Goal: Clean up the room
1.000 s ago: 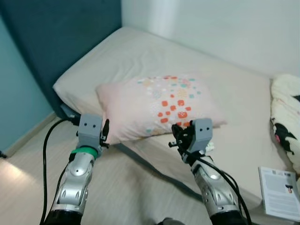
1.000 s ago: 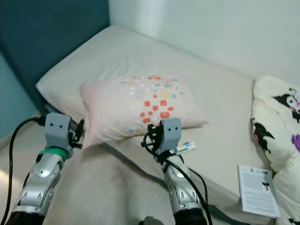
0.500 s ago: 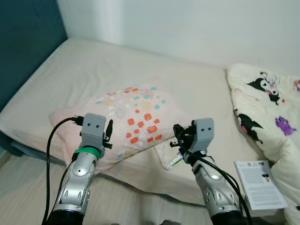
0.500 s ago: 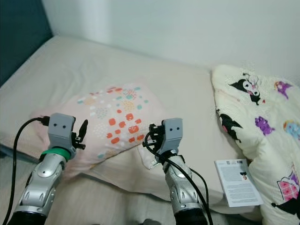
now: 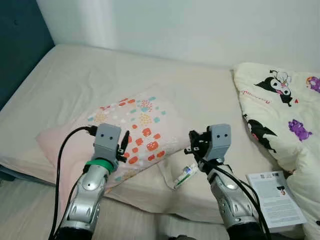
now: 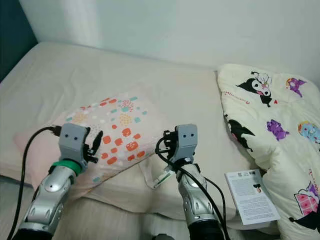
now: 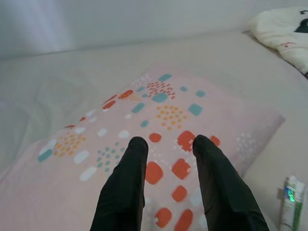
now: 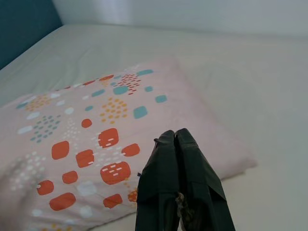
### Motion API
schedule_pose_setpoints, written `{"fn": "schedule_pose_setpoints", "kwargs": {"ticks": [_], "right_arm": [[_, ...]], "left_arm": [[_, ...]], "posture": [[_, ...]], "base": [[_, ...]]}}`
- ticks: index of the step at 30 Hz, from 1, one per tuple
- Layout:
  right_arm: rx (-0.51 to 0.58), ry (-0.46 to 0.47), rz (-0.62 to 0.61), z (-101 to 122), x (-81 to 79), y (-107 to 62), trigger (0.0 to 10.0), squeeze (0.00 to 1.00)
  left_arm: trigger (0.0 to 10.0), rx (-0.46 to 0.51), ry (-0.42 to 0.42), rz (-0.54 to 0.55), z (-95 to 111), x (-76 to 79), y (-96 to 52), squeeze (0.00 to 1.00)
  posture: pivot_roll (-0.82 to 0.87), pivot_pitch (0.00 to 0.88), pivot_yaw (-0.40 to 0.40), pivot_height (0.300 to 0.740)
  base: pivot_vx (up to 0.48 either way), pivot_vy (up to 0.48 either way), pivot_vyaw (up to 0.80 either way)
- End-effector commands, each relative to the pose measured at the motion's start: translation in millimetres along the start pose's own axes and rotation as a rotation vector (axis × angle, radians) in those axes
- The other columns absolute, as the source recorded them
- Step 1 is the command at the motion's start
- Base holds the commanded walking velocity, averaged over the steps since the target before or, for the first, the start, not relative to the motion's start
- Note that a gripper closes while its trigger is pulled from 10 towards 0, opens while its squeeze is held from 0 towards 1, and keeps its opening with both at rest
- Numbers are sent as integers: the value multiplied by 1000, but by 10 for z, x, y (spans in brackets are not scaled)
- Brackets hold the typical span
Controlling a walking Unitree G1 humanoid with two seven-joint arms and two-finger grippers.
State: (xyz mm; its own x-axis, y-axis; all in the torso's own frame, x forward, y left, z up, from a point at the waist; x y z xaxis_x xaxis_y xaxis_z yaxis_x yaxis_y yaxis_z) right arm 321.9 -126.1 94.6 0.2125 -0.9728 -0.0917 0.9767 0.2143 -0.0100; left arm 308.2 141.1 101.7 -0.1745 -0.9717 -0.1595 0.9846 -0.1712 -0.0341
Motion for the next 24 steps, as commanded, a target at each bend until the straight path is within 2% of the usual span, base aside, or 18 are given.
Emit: {"fn": "schedule_pose_setpoints", "kwargs": {"ticks": [1, 24], "right_arm": [[-7, -12, -14, -35, 24, -22, 10000, 0], [-3, 12, -43, -42, 42, -50, 10000, 0]], "left_arm": [[10000, -28, 6, -14, -72, 14, -30, 0], [10000, -18, 2, -21, -21, 49, 1, 0]], "posture": [[-83, 19, 28, 730], [-93, 31, 40, 640]], "base": [[0, 0, 0], [0, 0, 0]]}}
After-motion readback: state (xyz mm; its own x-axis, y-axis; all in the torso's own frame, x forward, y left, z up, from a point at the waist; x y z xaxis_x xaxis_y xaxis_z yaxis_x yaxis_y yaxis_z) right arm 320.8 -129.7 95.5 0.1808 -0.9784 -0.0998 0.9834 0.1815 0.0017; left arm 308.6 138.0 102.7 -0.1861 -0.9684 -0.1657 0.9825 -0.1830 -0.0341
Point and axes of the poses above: a point about 5 cm out from each wrist's last joint towards the gripper, its own y axis pointing out of the wrist towards the gripper, its own z axis along the axis of the wrist's last joint, x = y × z, the point moved 2 cm from there along y, pointing out of the wrist towards the gripper, and after that the axes turned 1 degree about -y, right-handed, at the moved point
